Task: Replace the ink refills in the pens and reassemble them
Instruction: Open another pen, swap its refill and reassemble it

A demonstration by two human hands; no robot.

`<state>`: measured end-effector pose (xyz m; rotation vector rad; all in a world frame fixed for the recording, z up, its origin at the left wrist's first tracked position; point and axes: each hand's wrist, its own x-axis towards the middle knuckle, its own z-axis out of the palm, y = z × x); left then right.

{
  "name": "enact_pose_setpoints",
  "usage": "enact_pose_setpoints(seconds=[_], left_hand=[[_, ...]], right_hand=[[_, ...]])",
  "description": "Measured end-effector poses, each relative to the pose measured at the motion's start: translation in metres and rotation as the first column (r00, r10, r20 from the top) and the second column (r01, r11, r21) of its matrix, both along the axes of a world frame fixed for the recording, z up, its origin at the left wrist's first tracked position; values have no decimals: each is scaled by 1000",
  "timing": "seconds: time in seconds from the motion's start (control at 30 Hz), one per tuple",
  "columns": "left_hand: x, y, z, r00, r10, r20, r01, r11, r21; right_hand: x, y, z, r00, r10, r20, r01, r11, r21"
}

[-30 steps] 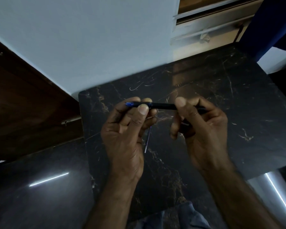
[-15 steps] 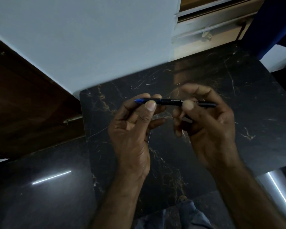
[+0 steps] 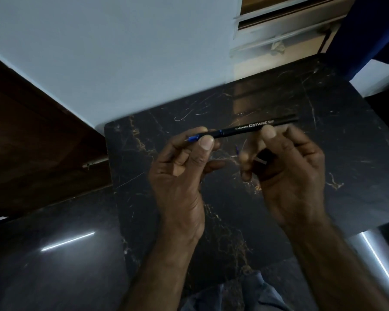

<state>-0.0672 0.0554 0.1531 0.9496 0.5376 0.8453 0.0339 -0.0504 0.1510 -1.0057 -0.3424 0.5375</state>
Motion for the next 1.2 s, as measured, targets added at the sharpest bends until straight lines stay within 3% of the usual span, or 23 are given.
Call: enact_pose_setpoints(seconds=[0.1,0.43,0.6,0.8,1.0,1.2], left_hand=[[1,0,-1,1000,6,-3,-6,1000,3],[2,7,-3,1000,-6,-7,6,997,72],[2,8,-5,1000,-14,-2,15,996,93],[5,9,-6,1000,-4,11,3,996,86],[7,9,-11,1000,-25,-9,26,995,99],[4,17,-14,1000,-24,-20,27,988,155]], right_hand=[[2,0,1,997,66,-30,-65,997,34],[4,4,6,999,35,12,-35,999,-11],[7,8,6,994,-91,67,99,988,-118],[9,4,4,993,90,77,-87,995,-47],[7,11,4,994,-54,94,66,989,-130],[6,18,5,997,-74,39,78,992,-100]])
